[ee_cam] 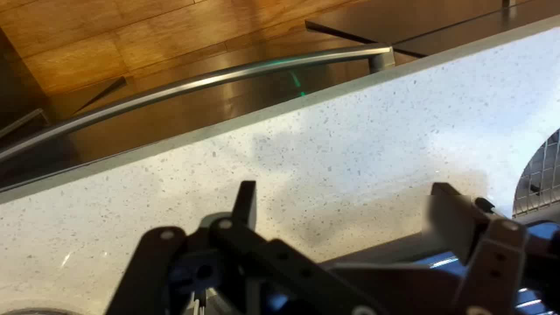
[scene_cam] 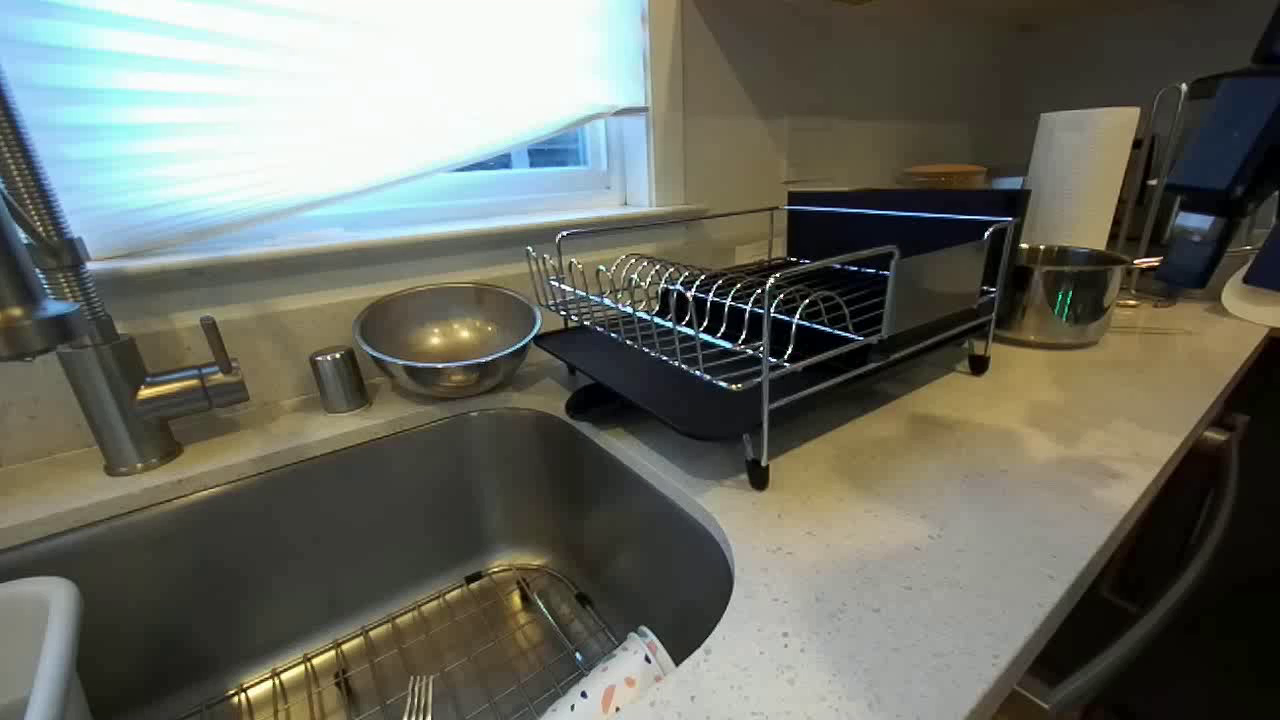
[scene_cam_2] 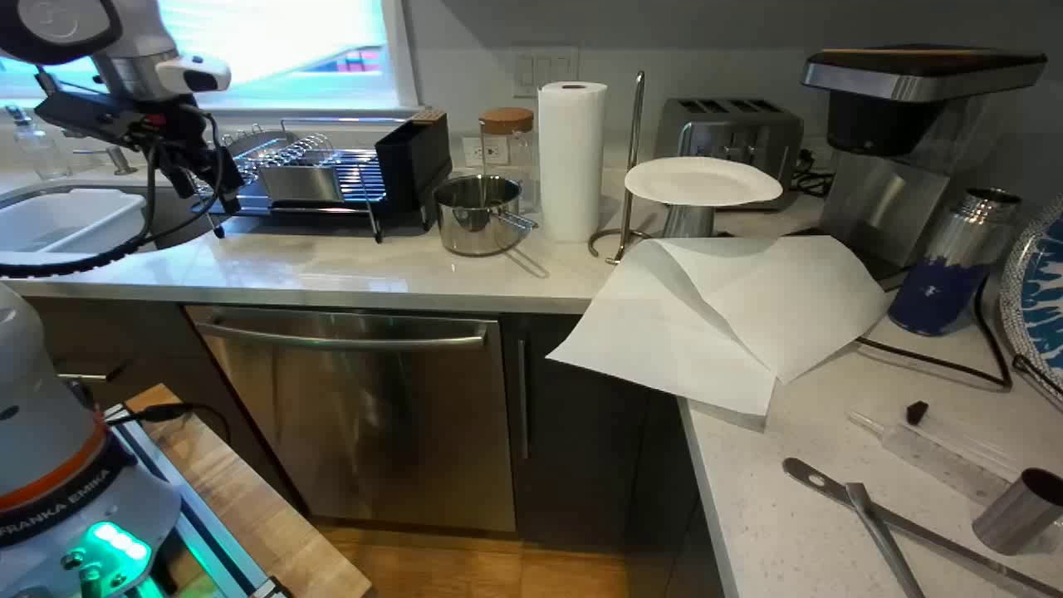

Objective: Put the pot on the plates rack

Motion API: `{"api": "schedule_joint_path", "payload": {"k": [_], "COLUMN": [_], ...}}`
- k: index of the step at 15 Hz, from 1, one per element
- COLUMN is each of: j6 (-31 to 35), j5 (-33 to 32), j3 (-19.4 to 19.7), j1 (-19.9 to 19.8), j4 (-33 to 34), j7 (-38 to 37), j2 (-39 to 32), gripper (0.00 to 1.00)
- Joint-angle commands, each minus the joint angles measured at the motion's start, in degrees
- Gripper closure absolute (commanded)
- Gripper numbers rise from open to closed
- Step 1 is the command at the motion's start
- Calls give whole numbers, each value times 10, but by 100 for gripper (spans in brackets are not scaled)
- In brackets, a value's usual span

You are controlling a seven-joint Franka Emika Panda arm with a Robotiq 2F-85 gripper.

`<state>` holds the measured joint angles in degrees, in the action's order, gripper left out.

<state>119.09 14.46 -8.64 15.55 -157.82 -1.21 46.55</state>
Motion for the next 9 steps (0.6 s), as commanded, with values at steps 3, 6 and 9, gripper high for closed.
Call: {"api": "schedule_joint_path", "payload": {"k": [3, 6, 9], "j6": [-2, -2, 8], "j5": [1, 0, -6], "j3": [-1, -1, 3], "j1": [-1, -1, -8], "j4": [-2, -2, 6], "j7": [1, 1, 6], "j2": [-2, -2, -7], "gripper": [0, 0, 0]}}
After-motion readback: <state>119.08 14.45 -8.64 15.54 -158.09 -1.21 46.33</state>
